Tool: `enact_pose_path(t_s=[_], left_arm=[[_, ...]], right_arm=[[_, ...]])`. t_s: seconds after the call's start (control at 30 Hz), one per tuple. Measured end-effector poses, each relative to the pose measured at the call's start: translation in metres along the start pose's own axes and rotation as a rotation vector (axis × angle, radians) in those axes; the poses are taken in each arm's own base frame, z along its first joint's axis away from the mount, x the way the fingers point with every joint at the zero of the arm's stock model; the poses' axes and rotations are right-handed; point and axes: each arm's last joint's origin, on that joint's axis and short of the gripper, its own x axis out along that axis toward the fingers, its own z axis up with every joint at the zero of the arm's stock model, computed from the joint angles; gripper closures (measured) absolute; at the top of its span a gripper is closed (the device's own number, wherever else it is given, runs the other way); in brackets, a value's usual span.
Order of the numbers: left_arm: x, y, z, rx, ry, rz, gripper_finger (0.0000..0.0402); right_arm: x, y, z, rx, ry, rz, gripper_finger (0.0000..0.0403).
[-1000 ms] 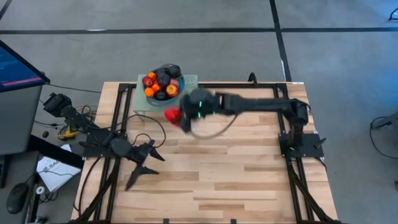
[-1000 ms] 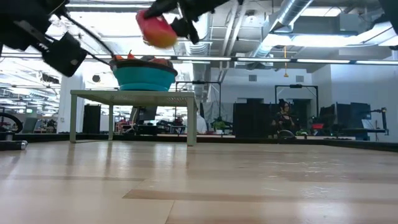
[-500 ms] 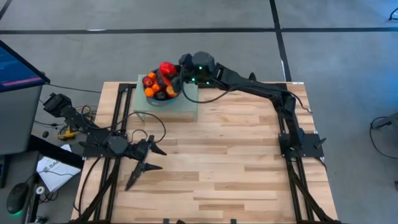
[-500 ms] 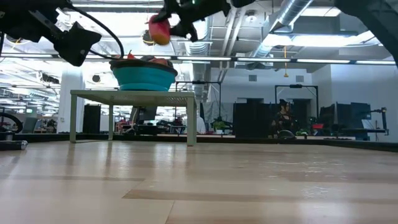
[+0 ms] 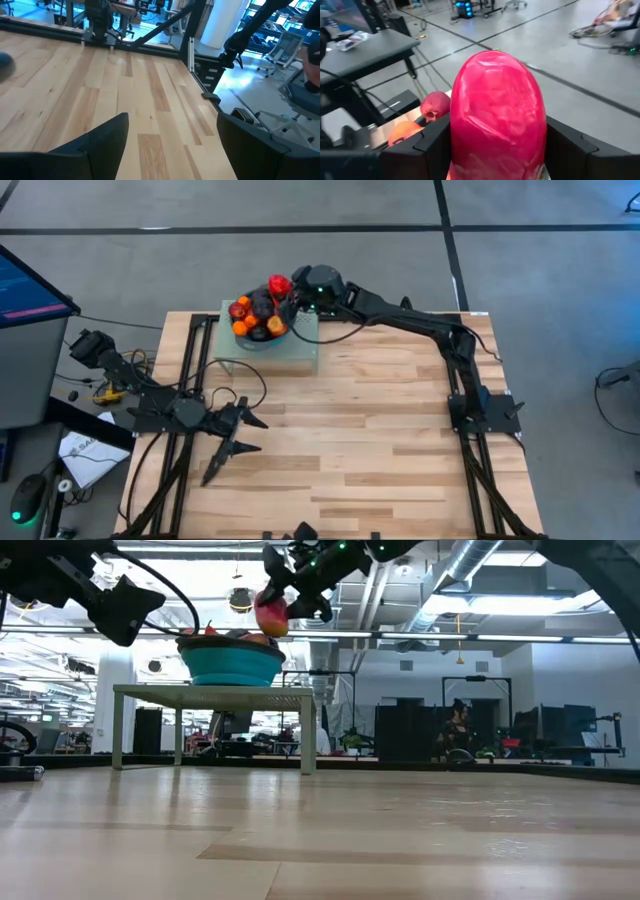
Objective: Pick & Place Fruit
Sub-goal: Put the orange mango into the blue strainer bowl on the shelf
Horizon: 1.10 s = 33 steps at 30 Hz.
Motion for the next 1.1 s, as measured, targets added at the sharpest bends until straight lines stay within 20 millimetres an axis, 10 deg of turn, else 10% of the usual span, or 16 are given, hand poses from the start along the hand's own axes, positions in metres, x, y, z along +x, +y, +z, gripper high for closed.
enact_pose_path(t_s=[1.1], left_arm=[[0.0,0.0,0.001,-0.004,-0.01,-0.004,0.0105]], right_arm=[[0.024,0.021,-0.033,-0.052,0.018,-0.027,0.0122]])
